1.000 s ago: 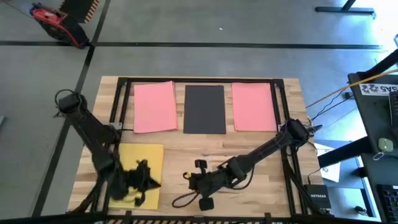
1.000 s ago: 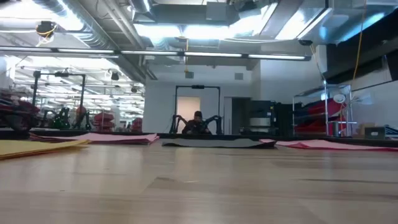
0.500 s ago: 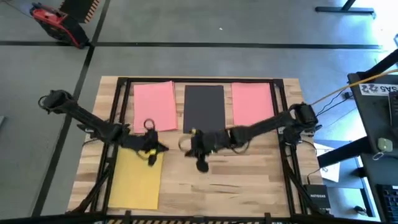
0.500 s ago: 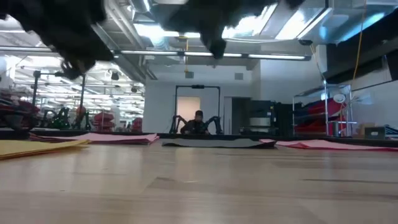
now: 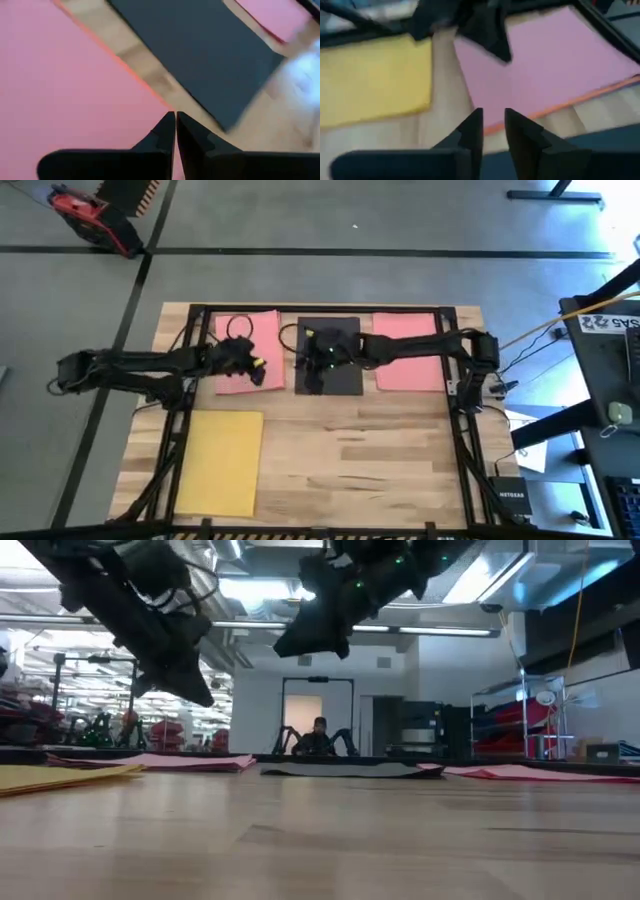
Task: Organize paper
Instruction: Stack the pink paper on top of the stacked pink papers
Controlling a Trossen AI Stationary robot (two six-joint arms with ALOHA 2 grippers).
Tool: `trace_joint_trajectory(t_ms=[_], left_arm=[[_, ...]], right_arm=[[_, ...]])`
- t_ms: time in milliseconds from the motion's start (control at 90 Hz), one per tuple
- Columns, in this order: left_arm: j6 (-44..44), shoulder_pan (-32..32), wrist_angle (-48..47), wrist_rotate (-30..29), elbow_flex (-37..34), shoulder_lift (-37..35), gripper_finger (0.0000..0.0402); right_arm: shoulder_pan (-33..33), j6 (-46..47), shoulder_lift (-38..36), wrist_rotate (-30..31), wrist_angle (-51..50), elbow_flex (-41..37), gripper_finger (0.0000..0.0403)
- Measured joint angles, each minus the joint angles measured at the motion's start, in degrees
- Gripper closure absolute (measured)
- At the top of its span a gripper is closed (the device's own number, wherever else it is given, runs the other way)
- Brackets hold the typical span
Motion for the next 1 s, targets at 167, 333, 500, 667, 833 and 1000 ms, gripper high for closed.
trace_joint_trajectory(t_ms=[167,333,500,667,833,1000], left_arm=[[0.9,6.0,-2.3,1.4,0.1,1.0,0.0402],[0.6,7.5,-3.2,1.7,0.0,3.0,0.0402],[-1.9,7.5,-3.3,3.6,0.0,6.3,0.0402],[-1.9,8.1,-2.8,3.6,0.0,11.1,0.0402],[-2.4,9.7,-2.6,4.3,0.0,15.0,0.0402],[-1.5,12.5,-1.2,8.5,0.0,17.0,0.0402]], right_arm=[[0.2,-7.5,6.4,2.8,-6.7,7.2,0.0294],[0.8,-16.5,11.9,2.9,-10.7,11.5,0.0292],[0.7,-20.3,15.4,2.8,-11.3,12.0,0.0292],[2.2,-24.4,17.1,3.4,-8.6,12.1,0.0292],[3.6,-27.1,18.9,3.9,-6.7,12.1,0.0292],[4.4,-27.5,19.7,7.3,-4.4,12.1,0.0292]])
